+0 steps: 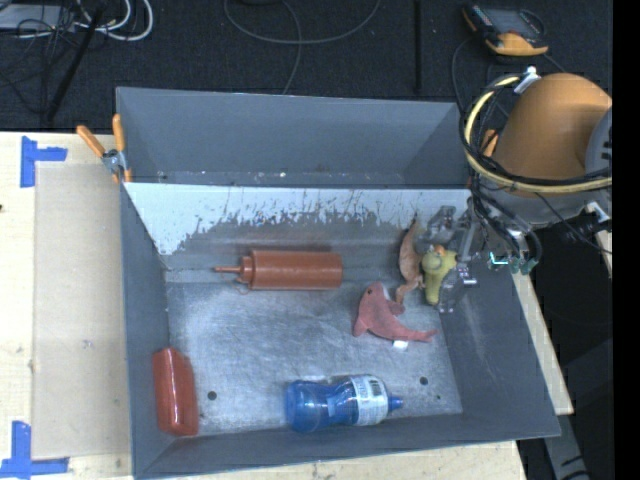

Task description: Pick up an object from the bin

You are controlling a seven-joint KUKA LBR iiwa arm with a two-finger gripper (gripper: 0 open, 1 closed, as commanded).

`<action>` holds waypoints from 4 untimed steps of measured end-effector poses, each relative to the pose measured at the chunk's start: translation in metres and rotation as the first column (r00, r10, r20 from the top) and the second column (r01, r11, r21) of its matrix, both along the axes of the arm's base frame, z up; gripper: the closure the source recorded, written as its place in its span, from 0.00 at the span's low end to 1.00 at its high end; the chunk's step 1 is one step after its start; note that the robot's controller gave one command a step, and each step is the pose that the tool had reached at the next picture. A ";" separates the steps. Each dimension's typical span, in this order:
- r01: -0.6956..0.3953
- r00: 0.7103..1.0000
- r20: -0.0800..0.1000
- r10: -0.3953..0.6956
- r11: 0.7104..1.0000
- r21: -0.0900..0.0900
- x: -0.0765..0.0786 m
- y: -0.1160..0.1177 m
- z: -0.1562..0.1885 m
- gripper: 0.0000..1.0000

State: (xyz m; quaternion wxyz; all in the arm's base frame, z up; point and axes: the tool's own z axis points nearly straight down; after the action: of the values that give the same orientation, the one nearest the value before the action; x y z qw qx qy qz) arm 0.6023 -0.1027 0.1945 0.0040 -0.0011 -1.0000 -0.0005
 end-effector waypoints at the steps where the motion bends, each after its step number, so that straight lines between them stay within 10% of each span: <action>1: -0.002 1.000 0.008 0.002 1.000 -0.001 0.002 0.000 0.004 0.00; 3: -0.003 1.000 0.003 0.003 1.000 0.000 -0.012 0.011 -0.106 0.00; 4: 0.078 0.997 0.007 -0.078 0.997 0.000 -0.018 0.015 -0.076 0.00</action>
Offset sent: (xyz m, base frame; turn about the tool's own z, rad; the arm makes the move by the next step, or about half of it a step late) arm -0.0179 0.0179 -0.1245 -0.0061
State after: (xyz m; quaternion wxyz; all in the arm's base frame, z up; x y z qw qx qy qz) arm 0.5846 -0.0879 0.1181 0.0007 -0.0403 -0.9992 -0.0005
